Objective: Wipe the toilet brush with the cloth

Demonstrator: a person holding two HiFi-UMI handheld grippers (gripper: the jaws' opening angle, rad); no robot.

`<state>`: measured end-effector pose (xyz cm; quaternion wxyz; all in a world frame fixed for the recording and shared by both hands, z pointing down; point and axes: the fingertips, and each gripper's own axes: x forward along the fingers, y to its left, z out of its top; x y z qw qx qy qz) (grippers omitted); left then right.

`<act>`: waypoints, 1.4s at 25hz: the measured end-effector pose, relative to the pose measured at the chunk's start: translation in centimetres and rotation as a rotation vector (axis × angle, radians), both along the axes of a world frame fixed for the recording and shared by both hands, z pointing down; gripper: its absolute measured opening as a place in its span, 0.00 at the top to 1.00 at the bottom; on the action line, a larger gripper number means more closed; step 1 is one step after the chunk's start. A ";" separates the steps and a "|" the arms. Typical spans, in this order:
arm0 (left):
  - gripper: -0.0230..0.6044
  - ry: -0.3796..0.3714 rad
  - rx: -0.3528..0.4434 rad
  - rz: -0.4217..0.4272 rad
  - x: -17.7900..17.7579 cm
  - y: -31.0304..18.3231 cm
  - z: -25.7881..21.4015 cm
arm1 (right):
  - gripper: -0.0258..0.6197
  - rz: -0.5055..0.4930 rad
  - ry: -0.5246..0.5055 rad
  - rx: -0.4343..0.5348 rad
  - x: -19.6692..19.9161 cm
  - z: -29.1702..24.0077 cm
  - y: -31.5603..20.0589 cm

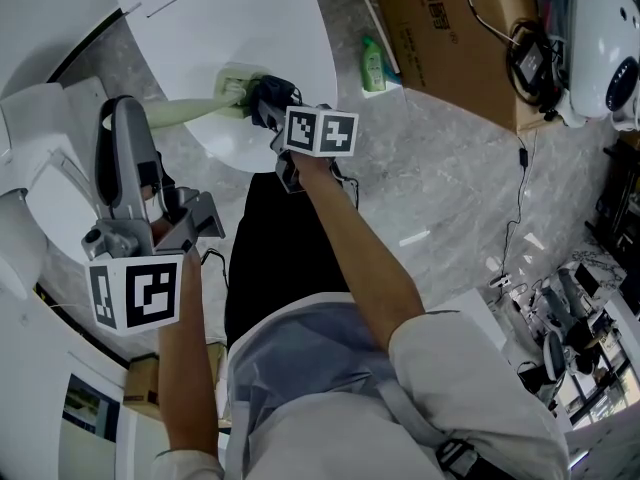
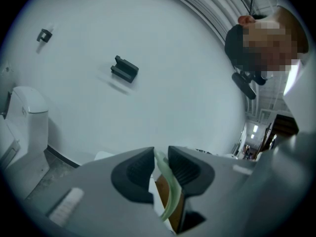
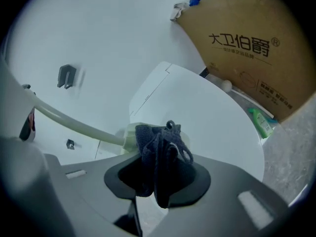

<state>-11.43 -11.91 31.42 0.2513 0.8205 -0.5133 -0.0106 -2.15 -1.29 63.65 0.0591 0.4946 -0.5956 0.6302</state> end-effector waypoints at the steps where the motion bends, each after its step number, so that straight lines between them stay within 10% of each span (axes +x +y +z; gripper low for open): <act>1: 0.96 0.001 0.001 -0.001 0.0 0.0 0.0 | 0.79 0.012 -0.011 -0.008 -0.1 0.0 -0.3; 35: 0.96 0.002 0.003 -0.022 -0.2 -0.2 -0.5 | 0.79 -0.029 -0.111 0.012 -1.0 -5.4 -2.1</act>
